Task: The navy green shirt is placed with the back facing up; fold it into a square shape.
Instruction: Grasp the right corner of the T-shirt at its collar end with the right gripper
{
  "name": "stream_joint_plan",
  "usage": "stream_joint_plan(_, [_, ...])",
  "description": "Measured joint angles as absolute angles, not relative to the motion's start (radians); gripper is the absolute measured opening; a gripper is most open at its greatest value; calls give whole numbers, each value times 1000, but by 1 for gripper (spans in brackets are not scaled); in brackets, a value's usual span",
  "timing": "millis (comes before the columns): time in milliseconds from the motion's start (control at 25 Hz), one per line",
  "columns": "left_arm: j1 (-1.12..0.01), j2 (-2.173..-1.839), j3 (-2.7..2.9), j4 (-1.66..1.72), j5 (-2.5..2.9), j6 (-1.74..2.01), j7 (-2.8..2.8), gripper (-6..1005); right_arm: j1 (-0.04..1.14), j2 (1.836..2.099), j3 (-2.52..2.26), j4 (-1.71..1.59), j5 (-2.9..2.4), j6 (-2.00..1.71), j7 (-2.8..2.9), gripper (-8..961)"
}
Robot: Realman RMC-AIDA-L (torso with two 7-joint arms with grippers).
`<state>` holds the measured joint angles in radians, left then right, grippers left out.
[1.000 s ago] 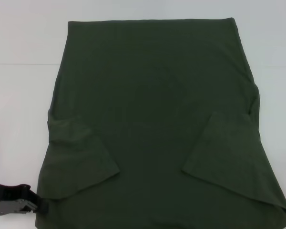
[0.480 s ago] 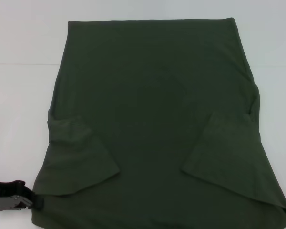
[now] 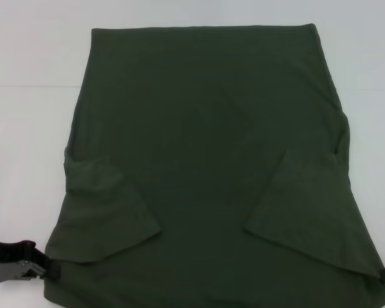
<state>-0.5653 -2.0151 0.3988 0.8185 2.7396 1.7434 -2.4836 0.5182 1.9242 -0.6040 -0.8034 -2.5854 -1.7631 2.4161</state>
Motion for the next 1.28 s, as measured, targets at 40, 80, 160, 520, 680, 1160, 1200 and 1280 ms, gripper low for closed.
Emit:
stream_joint_plan(40, [-565, -2015, 399, 818, 2740, 1743, -2484, 35, 519, 1926, -615, -801, -2585, -1755, 2418, 922])
stream_joint_plan(80, [-565, -2015, 399, 819, 2740, 1743, -2484, 35, 521, 1927, -625, -796, -2586, -1748, 2421, 921])
stream_joint_plan(160, [-565, -2015, 399, 820, 2740, 1744, -2484, 35, 525, 1928, -637, -785, -2586, -1739, 2423, 920])
stream_joint_plan(520, [-564, -2017, 399, 818, 2739, 1746, -2483, 35, 537, 1944, -657, -779, -2586, -1722, 2422, 914])
stream_joint_plan(680, [-565, -2017, 399, 817, 2738, 1746, -2483, 36, 541, 1952, -666, -779, -2586, -1710, 2422, 911])
stream_joint_plan(1160, [-566, -2017, 399, 816, 2722, 1747, -2481, 36, 569, 1973, -683, -762, -2586, -1701, 2415, 904])
stream_joint_plan(1200, [-566, -2017, 399, 816, 2722, 1747, -2480, 36, 571, 1975, -684, -762, -2586, -1701, 2415, 903])
stream_joint_plan(1280, [-566, -2018, 399, 817, 2721, 1747, -2479, 36, 572, 1977, -684, -762, -2586, -1700, 2415, 902])
